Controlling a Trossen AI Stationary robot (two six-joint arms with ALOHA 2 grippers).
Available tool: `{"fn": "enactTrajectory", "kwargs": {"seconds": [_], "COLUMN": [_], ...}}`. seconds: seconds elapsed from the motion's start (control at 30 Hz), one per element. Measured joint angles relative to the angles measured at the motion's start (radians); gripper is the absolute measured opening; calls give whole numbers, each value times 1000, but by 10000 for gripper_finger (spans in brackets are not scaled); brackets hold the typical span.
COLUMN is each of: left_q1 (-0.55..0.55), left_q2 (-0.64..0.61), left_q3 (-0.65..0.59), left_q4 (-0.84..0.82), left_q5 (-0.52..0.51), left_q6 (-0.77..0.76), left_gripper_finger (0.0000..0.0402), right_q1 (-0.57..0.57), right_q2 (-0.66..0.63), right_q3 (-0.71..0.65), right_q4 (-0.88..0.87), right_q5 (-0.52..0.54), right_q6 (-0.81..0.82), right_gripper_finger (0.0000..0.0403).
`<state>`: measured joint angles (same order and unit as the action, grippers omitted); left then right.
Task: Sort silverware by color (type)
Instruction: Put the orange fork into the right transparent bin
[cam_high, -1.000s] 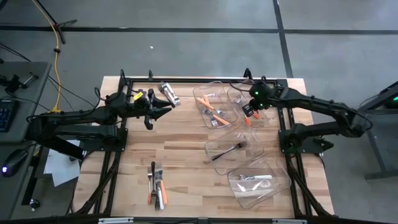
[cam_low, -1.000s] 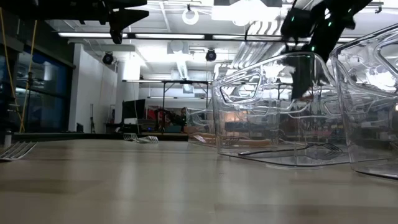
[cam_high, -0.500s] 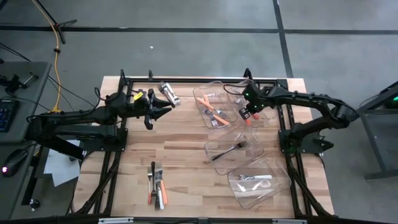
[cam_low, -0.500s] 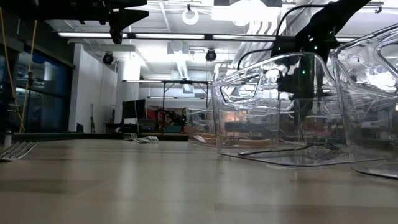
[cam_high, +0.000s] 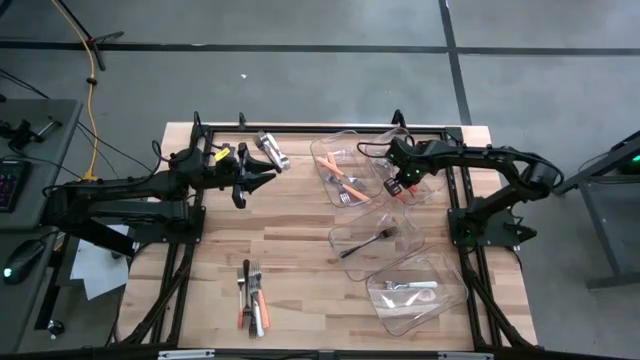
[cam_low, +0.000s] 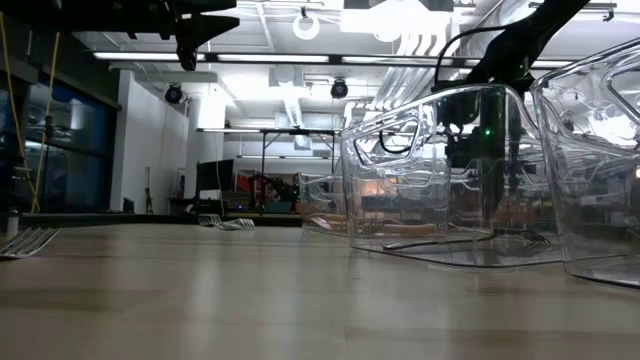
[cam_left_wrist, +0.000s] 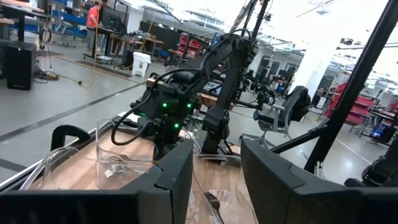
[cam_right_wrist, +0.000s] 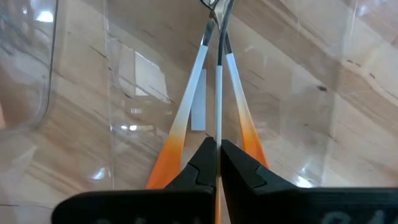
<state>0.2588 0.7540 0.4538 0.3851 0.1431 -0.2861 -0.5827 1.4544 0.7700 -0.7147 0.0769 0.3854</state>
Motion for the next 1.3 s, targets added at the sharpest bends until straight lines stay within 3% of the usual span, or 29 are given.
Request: {"fn": "enactTrajectory", "kwargs": {"seconds": [0.37,0.63,0.87,1.1,1.3], "left_q1": [0,0,0,0,0], "left_q2": [0,0,0,0,0], "left_q3": [0,0,0,0,0], "left_q4": [0,0,0,0,-10], "left_q5": [0,0,0,0,0], "left_q6": [0,0,1,1,1], "left_gripper_finger": [124,124,124,124,124], "right_q1": [0,1,1,0,38], "right_q2": [-1,-3,-22,-203,-433], "right_q3": [0,4,94,138,77], "right_q4": [-1,-14,-150,-143,49], "right_q5": [-23,-25,7,66,-45], "right_q6": [8,-20,-129,-152,-36], "right_gripper_finger": [11,122,205,220,220]}}
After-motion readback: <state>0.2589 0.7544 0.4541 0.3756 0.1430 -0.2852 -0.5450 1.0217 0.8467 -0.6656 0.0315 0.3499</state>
